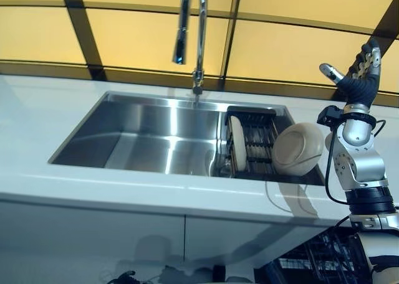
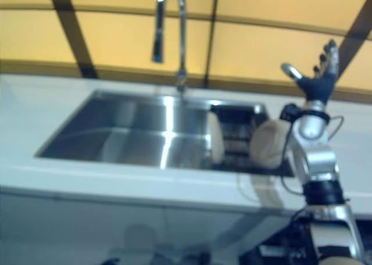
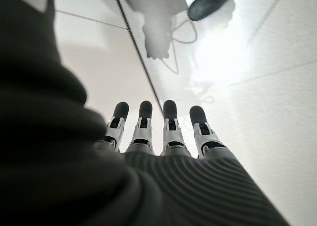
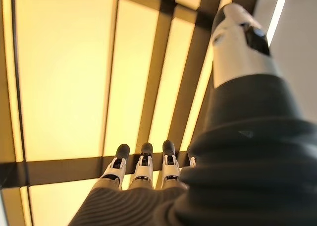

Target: Take plates into dishwasher

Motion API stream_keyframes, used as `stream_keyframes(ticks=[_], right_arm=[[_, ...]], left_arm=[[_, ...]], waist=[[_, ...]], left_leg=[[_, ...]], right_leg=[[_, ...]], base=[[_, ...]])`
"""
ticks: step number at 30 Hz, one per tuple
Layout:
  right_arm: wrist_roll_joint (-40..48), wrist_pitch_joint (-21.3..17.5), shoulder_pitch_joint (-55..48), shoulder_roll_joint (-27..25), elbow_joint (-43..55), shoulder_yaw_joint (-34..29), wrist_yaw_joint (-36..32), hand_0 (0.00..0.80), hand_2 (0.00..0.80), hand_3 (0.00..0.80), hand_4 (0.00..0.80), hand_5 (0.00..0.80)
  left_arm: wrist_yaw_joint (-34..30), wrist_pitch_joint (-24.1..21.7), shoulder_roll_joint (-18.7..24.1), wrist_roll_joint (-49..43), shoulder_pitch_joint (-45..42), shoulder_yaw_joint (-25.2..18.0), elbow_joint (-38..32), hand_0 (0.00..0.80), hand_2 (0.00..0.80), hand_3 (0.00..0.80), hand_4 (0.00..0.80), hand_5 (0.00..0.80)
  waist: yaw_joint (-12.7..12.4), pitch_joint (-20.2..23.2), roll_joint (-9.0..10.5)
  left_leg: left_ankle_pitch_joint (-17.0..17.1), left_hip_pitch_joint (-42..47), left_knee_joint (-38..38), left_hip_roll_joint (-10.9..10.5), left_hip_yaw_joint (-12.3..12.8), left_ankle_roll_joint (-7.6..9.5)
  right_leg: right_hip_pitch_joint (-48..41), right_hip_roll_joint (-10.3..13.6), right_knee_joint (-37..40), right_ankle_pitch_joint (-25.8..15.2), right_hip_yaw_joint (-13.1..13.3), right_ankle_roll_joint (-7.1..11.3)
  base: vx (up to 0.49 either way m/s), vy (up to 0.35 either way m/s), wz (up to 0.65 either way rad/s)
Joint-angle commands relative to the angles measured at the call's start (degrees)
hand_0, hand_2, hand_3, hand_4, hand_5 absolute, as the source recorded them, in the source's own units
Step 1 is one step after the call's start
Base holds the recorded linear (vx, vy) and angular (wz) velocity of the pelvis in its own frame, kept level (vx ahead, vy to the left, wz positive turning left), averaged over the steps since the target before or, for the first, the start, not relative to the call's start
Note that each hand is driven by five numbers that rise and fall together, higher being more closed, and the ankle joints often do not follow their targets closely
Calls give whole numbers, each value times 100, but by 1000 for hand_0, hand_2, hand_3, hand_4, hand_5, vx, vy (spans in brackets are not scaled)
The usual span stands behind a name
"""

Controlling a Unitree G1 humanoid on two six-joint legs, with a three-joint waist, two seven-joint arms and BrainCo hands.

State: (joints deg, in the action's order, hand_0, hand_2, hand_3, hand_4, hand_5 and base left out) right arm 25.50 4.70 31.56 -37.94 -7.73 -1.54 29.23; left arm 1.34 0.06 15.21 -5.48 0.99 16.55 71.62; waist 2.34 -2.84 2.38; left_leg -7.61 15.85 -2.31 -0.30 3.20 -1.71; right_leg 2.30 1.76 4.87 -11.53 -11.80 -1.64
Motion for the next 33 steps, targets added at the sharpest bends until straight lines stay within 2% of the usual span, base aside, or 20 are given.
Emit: stream_keyframes(ticks=[1,3,4,5,6,8,9,10,12,14,16,19,20,23,26,33], right_arm=[[141,-40,475,-369,-154,-108,0,0,0,0,0,0],[210,57,451,-393,-215,-81,-86,0,0,0,0,0],[218,80,447,-392,-227,-66,-109,0,0,0,0,0],[209,119,434,-414,-239,-33,-176,0,0,0,0,0],[259,199,408,-469,-215,-5,-181,0,0,0,0,0],[292,251,352,-514,-166,-31,-149,0,0,0,0,0],[274,261,344,-526,-142,-34,-134,0,0,0,0,0],[264,266,356,-538,-146,-35,-135,0,0,0,0,0],[233,314,416,-612,-215,-47,-158,0,0,0,0,0],[189,406,403,-730,-215,-78,-219,0,0,0,0,0],[217,440,353,-810,-231,-100,-356,0,0,0,0,0],[391,644,242,-1048,-263,-128,-1061,0,0,0,0,0],[595,735,197,-1135,-256,-133,-1256,0,0,0,0,0],[1123,923,12,-1342,-294,-221,-1775,0,0,0,0,0],[1446,882,-187,-1481,-343,-342,-2106,0,0,0,0,0],[1938,835,-460,-1415,-319,-485,-2333,0,0,0,0,0]], left_arm=[[34,-249,82,-53,29,43,0,0,0,0,0,0],[177,-349,42,-48,1,79,-38,0,0,0,0,0],[210,-357,38,-32,2,90,-53,0,0,0,0,0],[278,-366,41,30,18,109,-96,0,0,0,0,0],[331,-354,60,52,31,87,-191,0,0,0,0,0],[310,-261,107,60,79,59,-352,0,0,0,0,0],[286,-217,138,70,115,58,-417,0,0,0,0,0],[275,-221,150,59,132,41,-423,0,0,0,0,0],[204,-183,180,10,161,23,-472,0,0,0,0,0],[181,-95,161,-14,144,59,-570,0,0,0,0,0],[183,-62,145,13,119,78,-609,0,0,0,0,0],[211,-81,141,49,78,25,-570,0,0,0,0,0],[219,-104,147,69,81,21,-541,0,0,0,0,0],[221,-139,183,79,125,-21,-471,0,0,0,0,0],[226,-132,250,38,167,25,-419,0,0,0,0,0],[231,-93,388,37,271,71,-373,0,0,0,0,0]], waist=[[-25,51,104],[-12,35,98],[-14,23,106],[-28,-18,149],[-87,-85,241],[-160,-185,312],[-173,-229,315],[-186,-256,320],[-233,-302,274],[-299,-324,266],[-341,-331,244],[-343,-303,273],[-312,-276,280],[-223,-200,326],[-143,-136,377],[-42,-143,446]], left_leg=[[326,-255,1155,-35,160,-144],[856,-438,1848,156,155,-355],[985,-518,2045,194,160,-401],[1207,-783,2630,237,160,-487],[1264,-1214,3273,205,165,-508],[1085,-1799,3438,333,203,-452],[1025,-1879,3113,457,275,-424],[961,-1848,2892,493,328,-394],[938,-1817,1562,577,499,-349],[1026,-1797,768,504,445,-358],[1174,-1802,390,446,335,-374],[1182,-1753,250,325,112,-306],[1170,-1673,155,318,113,-285],[1102,-1502,0,277,186,-226],[1054,-1372,-124,242,273,-162],[907,-1232,-226,157,463,13]], right_leg=[[131,325,-547,441,31,627],[1,259,-521,544,30,467],[-45,253,-511,570,34,428],[-157,264,-484,619,43,343],[-282,328,-476,664,75,274],[-445,366,-459,738,164,267],[-530,358,-433,788,214,308],[-568,363,-414,806,233,334],[-729,299,-315,876,295,436],[-866,254,-223,898,382,502],[-963,208,-180,934,461,514],[-1010,169,-147,969,618,517],[-1000,164,-147,980,632,523],[-966,189,-127,968,649,574],[-901,226,-136,932,679,630],[-653,344,-202,765,754,819]], base=[[191,-213,-3],[136,-174,-4],[109,-147,-5],[143,-188,-8],[142,-201,-8],[98,-105,-20],[89,-25,-17],[119,7,-6],[155,77,-8],[134,86,-1],[95,79,28],[68,104,-22],[40,115,-61],[34,112,-29],[28,111,-22],[-22,99,-9]])
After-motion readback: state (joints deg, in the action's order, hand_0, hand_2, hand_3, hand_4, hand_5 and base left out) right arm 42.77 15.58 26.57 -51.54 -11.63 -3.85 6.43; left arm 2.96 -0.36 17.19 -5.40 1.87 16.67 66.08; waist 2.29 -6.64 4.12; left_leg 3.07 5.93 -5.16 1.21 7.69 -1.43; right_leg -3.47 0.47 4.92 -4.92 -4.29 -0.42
